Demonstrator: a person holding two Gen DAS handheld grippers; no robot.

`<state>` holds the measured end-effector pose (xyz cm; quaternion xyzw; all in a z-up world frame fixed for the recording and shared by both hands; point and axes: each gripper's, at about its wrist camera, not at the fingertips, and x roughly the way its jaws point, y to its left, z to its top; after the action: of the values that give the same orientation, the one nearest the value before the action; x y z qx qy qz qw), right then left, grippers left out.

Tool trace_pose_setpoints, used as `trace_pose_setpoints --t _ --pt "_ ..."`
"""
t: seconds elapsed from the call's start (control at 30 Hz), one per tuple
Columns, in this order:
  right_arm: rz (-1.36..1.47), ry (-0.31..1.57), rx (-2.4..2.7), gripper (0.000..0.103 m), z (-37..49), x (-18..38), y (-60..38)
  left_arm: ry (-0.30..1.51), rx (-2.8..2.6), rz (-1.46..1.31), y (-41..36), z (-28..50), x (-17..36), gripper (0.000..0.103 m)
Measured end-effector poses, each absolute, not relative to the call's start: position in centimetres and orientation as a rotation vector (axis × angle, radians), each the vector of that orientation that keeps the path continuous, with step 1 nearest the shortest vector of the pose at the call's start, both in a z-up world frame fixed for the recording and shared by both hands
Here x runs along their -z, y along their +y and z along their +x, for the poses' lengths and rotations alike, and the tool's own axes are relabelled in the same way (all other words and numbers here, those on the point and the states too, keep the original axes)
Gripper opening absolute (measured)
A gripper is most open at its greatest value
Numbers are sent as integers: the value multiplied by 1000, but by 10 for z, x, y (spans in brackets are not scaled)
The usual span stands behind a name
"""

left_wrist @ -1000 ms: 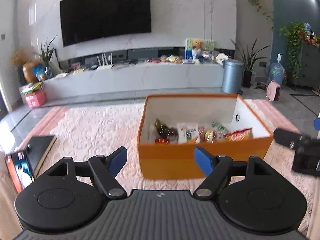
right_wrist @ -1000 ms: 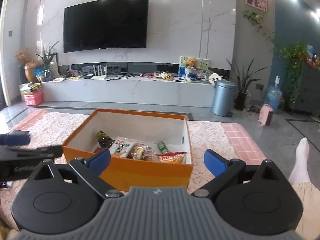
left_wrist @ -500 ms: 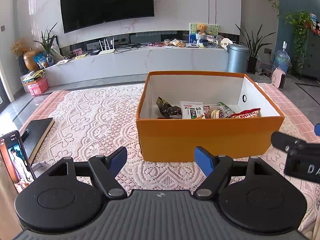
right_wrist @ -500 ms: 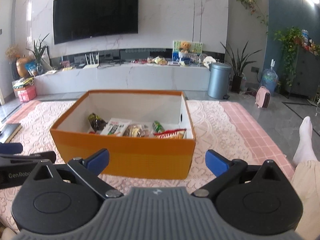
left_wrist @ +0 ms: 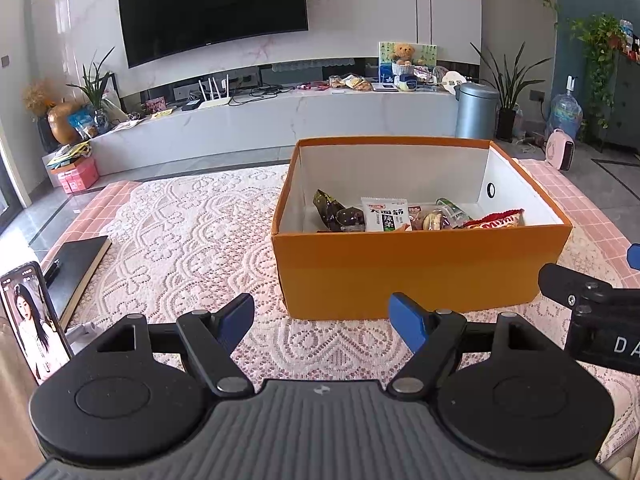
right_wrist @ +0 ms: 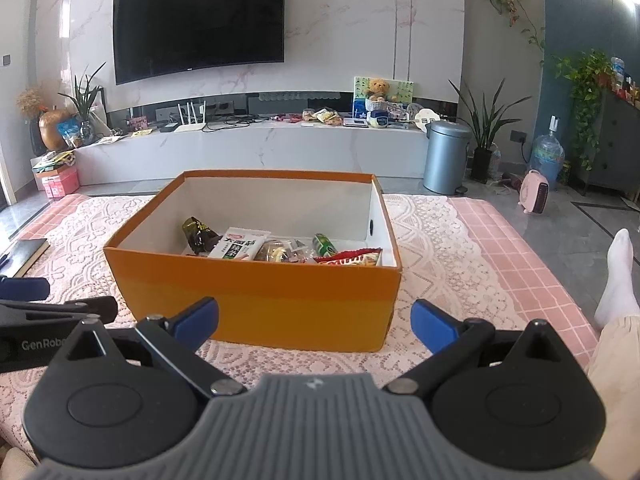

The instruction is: Organize snacks

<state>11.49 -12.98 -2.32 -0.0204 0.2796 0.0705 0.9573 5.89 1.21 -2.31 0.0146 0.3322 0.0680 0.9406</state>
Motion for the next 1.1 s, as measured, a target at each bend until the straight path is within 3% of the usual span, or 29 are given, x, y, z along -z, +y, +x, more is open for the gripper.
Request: trace_pose_setpoints --t 1.1 --pt "-23 576 -139 99 115 25 -134 686 -137 25 11 59 20 90"
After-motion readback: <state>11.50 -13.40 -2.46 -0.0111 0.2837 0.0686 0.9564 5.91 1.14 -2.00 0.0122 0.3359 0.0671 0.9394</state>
